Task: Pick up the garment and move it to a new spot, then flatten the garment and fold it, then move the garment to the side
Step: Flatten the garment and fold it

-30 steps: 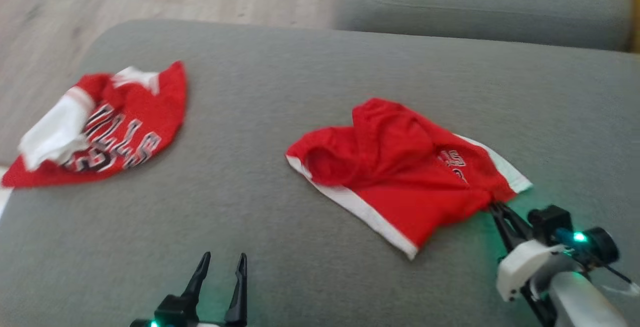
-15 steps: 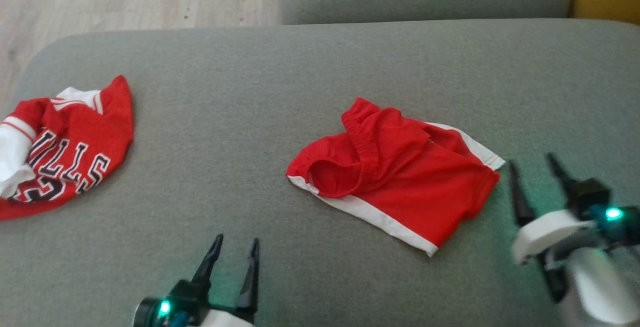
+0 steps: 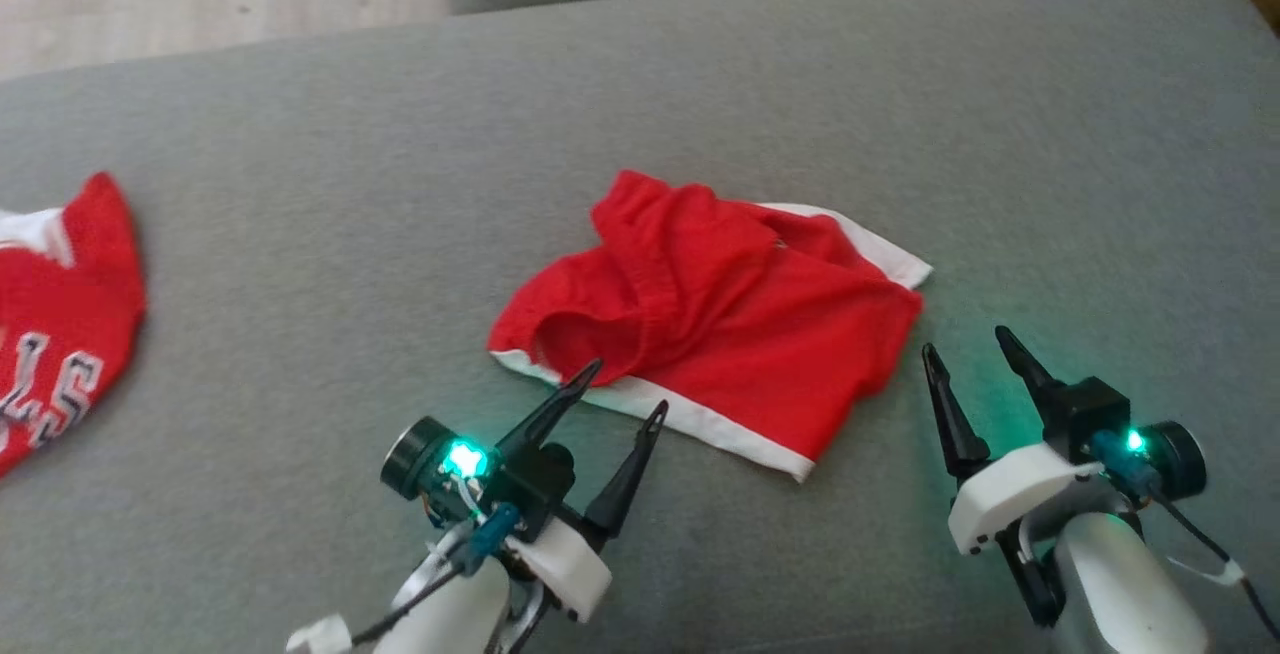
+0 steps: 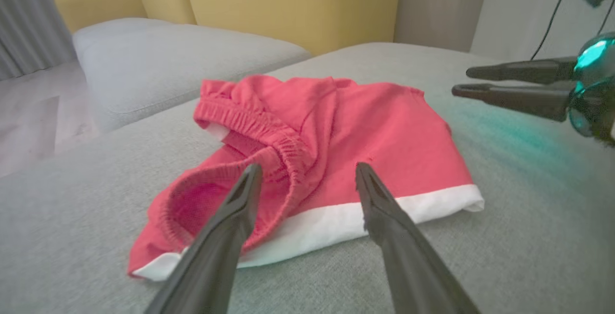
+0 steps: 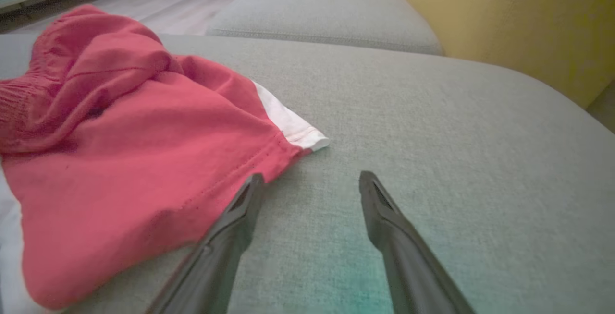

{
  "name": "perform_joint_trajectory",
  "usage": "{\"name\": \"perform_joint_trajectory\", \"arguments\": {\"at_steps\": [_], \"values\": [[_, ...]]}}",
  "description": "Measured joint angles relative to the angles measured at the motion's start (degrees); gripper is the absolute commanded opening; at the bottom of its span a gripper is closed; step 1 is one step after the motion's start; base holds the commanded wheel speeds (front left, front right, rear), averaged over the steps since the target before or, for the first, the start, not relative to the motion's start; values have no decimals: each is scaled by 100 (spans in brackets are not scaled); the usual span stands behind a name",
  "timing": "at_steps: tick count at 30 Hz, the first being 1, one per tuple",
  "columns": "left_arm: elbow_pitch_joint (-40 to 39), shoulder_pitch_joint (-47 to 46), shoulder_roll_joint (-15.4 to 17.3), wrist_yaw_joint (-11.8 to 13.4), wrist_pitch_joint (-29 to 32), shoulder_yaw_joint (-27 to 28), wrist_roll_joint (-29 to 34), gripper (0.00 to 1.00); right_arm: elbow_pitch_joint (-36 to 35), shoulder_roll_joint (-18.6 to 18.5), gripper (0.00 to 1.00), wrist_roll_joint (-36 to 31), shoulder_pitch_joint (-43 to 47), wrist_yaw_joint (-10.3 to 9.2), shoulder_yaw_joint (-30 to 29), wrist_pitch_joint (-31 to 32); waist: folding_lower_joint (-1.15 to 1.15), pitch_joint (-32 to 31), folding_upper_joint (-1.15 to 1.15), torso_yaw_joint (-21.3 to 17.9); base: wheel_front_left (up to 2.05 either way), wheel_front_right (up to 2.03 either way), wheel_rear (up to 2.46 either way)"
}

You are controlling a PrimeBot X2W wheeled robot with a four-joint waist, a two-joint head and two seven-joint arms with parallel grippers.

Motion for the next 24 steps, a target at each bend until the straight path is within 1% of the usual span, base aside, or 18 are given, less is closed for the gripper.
{"name": "perform_joint_trajectory", "arguments": {"at_steps": [3, 7, 10, 14, 15, 16, 18, 19, 20, 21, 22, 24], "values": [[304, -151, -3, 44, 0, -26, 43, 100, 3, 0, 100, 3, -48, 0, 60, 0, 0, 93, 0, -188, 0, 0, 0], [530, -286, -4, 255, 0, 53, 44, 100, -19, 3, 100, 58, -107, 0, 131, 0, 0, 202, 0, -383, 0, 0, 0], [586, -367, -3, 359, 0, 121, -19, 100, -21, 11, 100, 59, -106, 0, 170, 0, 0, 264, 0, -473, 0, 0, 0], [751, -445, -7, 414, 0, 151, -64, 100, -21, 52, 100, 111, -106, 0, 227, 0, 0, 306, 0, -551, 0, 0, 0], [816, -453, -8, 427, 0, 155, -68, 89, -21, 63, 100, 111, -107, 0, 247, 0, 0, 314, 0, -565, 0, 0, 0], [870, -456, -8, 467, 0, 164, -81, 85, -21, 70, 100, 119, -107, 0, 267, 0, 0, 324, 0, -578, 0, 0, 0], [971, -486, -7, 506, 0, 168, -83, 62, -21, 90, 100, 154, -108, 0, 275, 0, 0, 341, 0, -591, 0, 0, 0], [1018, -522, -7, 506, 0, 163, -83, 47, -21, 107, 100, 154, -108, 0, 275, 0, 0, 350, 0, -593, 0, 0, 0], [1053, -566, -8, 506, 0, 159, -83, 35, -21, 125, 100, 164, -109, 0, 275, 0, 0, 359, 0, -593, 0, 0, 0], [1065, -603, -7, 506, 0, 159, -83, 12, -21, 143, 100, 178, -110, 0, 275, 0, 0, 366, 0, -590, 0, 0, 0], [1067, -642, -8, 505, 0, 159, -83, 0, -21, 153, 100, 191, -112, 0, 274, 0, 0, 372, 0, -583, 0, 0, 0], [937, -692, -8, 505, 0, 194, -87, 0, -21, 155, 100, 207, -112, 0, 246, 0, 0, 382, 0, -550, 0, 0, 0]]}}
